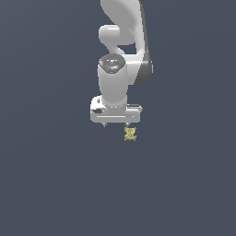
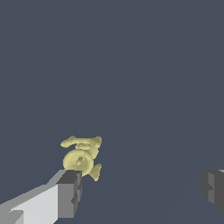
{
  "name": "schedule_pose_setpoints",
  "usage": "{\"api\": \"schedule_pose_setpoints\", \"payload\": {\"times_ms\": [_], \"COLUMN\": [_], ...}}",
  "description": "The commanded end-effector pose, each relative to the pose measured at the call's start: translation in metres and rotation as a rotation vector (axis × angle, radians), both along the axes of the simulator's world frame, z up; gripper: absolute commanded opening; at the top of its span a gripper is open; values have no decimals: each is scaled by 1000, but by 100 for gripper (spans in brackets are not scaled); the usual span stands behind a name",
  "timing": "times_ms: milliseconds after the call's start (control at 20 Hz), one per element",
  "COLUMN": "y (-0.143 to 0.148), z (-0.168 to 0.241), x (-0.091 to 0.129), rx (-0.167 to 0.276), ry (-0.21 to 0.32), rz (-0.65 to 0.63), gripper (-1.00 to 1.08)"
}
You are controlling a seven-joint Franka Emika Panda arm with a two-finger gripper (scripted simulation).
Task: Pick up the object and move it to a goal position.
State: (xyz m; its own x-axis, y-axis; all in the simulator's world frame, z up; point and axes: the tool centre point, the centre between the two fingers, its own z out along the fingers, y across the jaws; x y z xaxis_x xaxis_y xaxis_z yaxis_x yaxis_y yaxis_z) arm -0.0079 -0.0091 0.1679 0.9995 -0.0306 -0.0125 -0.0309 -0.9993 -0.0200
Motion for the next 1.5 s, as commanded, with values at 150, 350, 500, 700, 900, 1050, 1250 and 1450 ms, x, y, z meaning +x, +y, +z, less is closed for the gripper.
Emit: {"api": "schedule_pose_setpoints", "payload": {"times_ms": [150,350,500,700,900,1050,1250,1450], "y": [1,2,1,5,14,25,43,58], "z": [1,4,5,1,-11,-25,-47,-64], "x": [2,6,7,5,0,-6,-18,-30], "rx": [6,24,26,22,15,7,-6,-15], "ry": [-1,-3,-3,-3,-3,-4,-7,-9], "rz": [-2,-6,-6,-7,-10,-14,-18,-21], "gripper": [100,100,100,100,100,100,100,100]}}
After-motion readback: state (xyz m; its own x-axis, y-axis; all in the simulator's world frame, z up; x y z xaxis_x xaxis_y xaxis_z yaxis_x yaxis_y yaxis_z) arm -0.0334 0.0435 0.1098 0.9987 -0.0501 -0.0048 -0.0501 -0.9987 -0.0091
